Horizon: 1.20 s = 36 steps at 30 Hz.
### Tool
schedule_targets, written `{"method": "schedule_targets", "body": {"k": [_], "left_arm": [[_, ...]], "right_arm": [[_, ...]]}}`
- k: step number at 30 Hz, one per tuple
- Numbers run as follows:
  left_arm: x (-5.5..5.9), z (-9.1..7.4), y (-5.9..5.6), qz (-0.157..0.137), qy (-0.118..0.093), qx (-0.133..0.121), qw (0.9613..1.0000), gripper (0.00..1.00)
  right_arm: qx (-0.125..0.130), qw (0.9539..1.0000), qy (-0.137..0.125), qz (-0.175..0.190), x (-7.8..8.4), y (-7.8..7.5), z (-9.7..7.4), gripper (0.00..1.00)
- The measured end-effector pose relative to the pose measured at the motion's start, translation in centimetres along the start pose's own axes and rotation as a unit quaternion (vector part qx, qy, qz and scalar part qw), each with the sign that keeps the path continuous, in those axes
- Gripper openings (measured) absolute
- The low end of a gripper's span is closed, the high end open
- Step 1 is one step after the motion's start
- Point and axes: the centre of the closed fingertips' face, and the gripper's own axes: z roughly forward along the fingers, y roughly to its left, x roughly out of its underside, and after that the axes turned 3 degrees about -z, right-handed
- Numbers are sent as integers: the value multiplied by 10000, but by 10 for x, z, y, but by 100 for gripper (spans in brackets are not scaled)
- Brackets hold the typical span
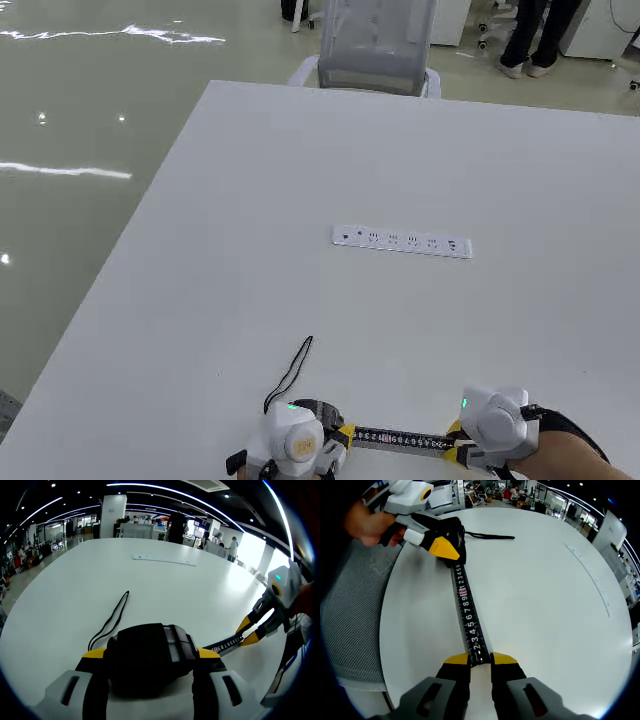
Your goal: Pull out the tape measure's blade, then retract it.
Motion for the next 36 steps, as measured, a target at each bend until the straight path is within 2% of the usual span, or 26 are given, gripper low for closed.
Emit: {"method": "schedule_targets", "body": {"k": [36], "left_arm": [[0,0,1,-22,-16,23,10000,65]], "right_arm": [[-121,9999,-36,-53,-20,5,10,14]]}}
